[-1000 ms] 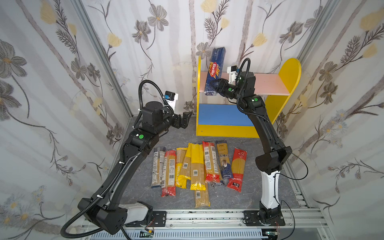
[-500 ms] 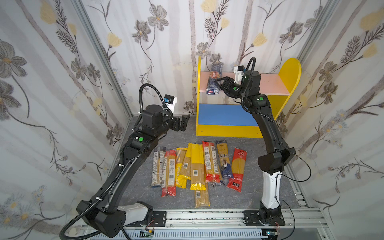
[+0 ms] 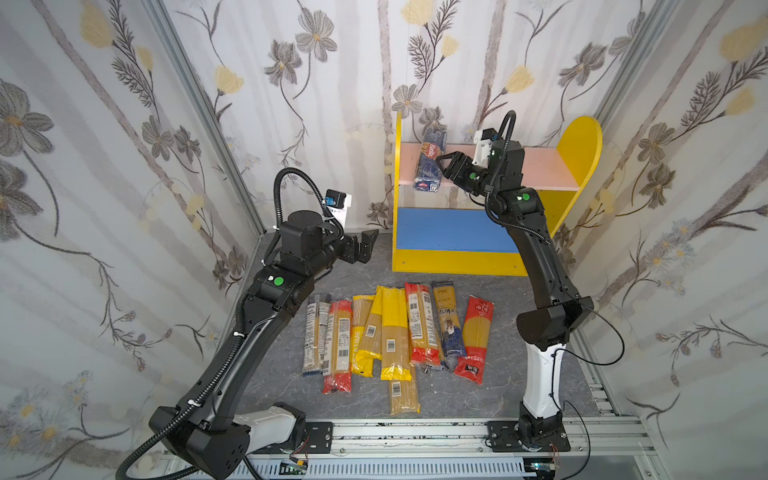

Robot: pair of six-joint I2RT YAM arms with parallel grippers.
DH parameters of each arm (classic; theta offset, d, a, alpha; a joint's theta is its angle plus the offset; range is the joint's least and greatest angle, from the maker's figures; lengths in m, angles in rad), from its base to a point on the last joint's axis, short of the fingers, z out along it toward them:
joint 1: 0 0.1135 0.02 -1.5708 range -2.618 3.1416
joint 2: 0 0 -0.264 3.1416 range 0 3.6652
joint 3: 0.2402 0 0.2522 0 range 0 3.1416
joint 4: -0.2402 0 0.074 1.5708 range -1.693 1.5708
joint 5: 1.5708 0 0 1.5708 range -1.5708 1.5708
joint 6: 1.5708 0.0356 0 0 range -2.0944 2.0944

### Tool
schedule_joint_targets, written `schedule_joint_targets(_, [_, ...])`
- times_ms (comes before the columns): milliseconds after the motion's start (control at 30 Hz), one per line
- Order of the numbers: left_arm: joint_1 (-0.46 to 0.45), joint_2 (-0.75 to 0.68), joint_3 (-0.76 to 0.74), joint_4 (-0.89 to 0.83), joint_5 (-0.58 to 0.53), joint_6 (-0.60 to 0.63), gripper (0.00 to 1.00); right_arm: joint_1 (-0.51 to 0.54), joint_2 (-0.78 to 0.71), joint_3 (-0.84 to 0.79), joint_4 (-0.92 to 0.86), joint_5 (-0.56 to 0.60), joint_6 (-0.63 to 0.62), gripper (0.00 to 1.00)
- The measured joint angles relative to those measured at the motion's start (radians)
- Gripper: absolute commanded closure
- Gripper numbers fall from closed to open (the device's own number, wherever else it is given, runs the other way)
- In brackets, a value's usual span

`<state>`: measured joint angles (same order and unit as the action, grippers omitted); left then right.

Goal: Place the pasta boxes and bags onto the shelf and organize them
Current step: 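Lower the box onto the pink shelf and open the right gripper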

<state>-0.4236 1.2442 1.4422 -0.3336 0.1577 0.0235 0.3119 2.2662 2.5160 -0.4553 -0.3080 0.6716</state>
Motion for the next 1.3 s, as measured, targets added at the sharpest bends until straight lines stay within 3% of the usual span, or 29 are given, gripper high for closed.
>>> schedule_joint_targets(800, [0.018, -0.006, -0.001, 0.0, -0.019, 0.04, 0.0, 0.055, 0.127, 0.013, 0.3, -0.105, 0.1, 0.31])
schedule_joint_targets(1300, [0.019, -0.009, -0.019, 0.0, -0.015, 0.002, 0.0, 0.054, -0.029, 0.002, -0.072, -0.01, -0.066, 0.3])
